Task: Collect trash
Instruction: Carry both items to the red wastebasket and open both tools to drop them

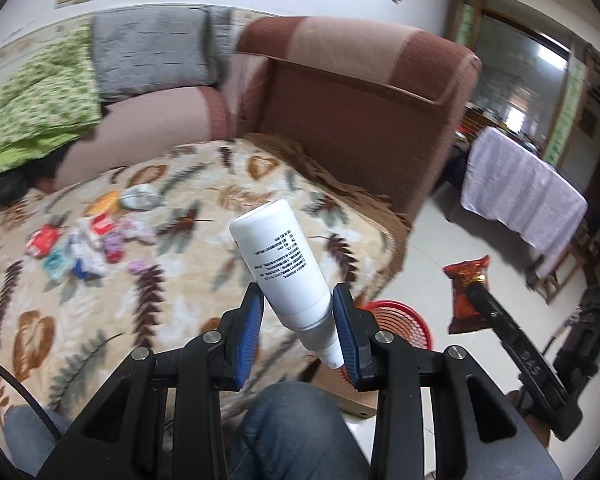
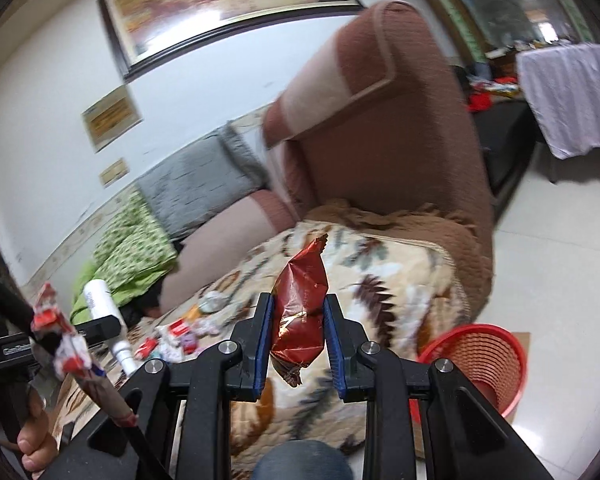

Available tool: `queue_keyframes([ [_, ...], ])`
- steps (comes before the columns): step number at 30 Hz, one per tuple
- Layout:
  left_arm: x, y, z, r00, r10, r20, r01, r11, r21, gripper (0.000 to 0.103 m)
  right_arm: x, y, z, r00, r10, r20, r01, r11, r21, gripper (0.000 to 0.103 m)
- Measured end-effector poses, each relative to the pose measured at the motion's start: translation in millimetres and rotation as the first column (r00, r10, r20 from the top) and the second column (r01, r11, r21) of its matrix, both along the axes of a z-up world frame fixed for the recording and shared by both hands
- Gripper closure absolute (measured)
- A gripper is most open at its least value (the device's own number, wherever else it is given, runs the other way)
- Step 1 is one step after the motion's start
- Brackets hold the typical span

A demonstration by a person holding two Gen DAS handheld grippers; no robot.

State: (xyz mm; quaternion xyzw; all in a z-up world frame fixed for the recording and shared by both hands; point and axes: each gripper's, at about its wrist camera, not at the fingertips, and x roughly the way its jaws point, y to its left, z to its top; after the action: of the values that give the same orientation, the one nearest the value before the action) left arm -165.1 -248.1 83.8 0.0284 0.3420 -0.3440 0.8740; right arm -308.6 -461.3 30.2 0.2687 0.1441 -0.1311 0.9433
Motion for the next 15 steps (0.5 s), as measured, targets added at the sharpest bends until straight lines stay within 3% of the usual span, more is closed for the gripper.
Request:
queue_keyframes([
  [3, 0.3, -24.8, -6.7, 0.996, -0.084, -0.016, 0.083, 0.996, -0.02, 0.069, -5.7, -17.3, -9.4, 0.999, -0.043, -0.021, 0.044, 0.999, 0.031, 0.076],
  [7, 12.2, -61.2, -29.0, 0.973, -0.2, -0.114, 0.197, 0.98, -0.039, 0.069, -10.9, -37.9, -24.0, 0.994, -0.096, -0.053, 0.099, 0.993, 0.057, 0.076],
  [15, 17.3, -133.9, -69.6, 0.938, -0.294, -0.185, 0.305, 0.952, 0.034, 0.069, -10.1, -69.8, -64.4, 0.972, -0.179, -0.151, 0.198, 0.973, 0.122, 0.076],
])
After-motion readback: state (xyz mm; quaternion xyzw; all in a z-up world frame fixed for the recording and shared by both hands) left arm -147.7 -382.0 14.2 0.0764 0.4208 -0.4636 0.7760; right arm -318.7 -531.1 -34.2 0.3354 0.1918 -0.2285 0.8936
